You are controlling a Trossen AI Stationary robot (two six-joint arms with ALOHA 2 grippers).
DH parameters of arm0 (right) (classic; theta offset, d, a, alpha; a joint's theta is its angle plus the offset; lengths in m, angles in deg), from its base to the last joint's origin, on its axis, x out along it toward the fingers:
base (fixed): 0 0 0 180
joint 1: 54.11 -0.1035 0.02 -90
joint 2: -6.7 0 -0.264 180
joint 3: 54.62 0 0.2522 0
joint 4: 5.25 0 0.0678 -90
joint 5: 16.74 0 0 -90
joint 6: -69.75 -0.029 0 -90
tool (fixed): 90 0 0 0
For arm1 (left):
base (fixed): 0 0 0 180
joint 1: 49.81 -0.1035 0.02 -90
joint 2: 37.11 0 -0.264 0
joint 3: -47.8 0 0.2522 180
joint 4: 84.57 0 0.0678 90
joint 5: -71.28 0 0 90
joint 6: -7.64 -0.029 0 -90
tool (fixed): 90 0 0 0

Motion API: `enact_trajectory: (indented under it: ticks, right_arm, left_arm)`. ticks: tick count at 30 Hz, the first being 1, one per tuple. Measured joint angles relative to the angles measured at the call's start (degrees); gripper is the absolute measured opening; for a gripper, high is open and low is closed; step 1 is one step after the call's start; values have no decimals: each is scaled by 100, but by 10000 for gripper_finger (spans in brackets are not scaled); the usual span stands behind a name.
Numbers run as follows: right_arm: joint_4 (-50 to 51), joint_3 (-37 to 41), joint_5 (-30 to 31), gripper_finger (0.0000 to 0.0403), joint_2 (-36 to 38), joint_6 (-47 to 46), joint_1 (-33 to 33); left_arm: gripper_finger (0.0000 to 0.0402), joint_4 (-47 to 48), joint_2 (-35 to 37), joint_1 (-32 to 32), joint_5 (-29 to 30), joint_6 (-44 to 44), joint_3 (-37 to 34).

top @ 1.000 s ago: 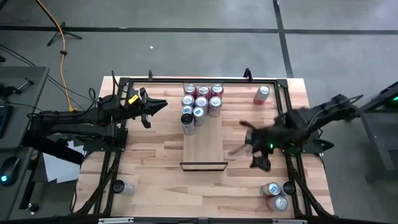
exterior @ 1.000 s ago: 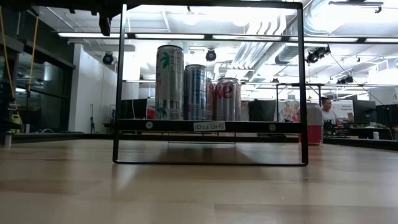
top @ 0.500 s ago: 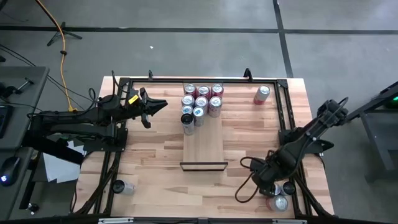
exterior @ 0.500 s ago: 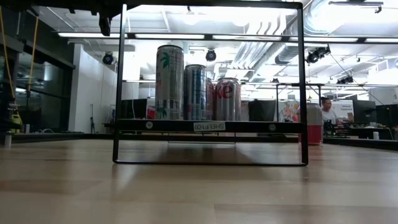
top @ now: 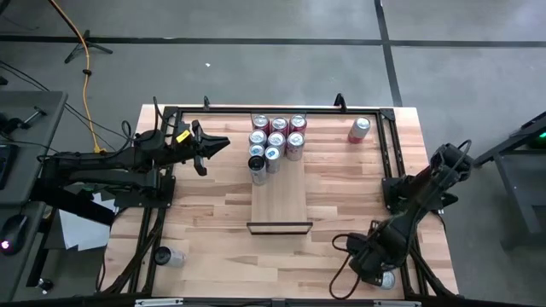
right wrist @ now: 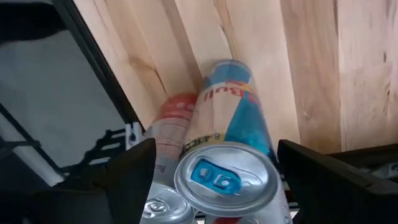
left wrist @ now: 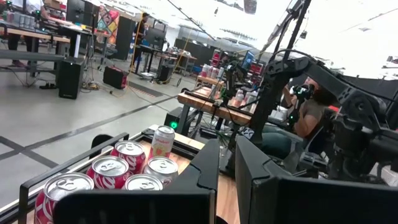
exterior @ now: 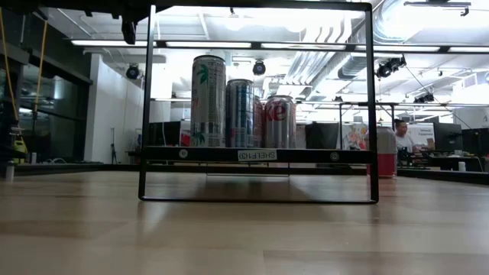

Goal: Place canned beverage on shelf
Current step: Put the blue soda can on the shelf aligned with the other blue soda cans

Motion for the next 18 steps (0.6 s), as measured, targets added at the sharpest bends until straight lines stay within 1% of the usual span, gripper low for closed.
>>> enact_trajectory:
  ticks: [7, 10, 12, 17, 18]
  right_arm:
    - [79, 0, -51, 321, -390, 18, -30]
    - [79, 0, -63, 311, -463, 17, -32]
    - [83, 2, -67, 293, -461, 0, -32]
    - [331, 0, -69, 225, -461, 30, -31]
    - [387, -3, -60, 218, -454, 69, -28]
  left_arm:
    - [0, 3, 0, 2, 0, 0, 0]
    - [0, 3, 0, 0, 0, 0, 0]
    - [0, 4, 0, 2, 0, 1, 0]
    - [0, 5, 0, 0, 0, 0, 0]
    - [0, 5, 0, 0, 0, 0, 0]
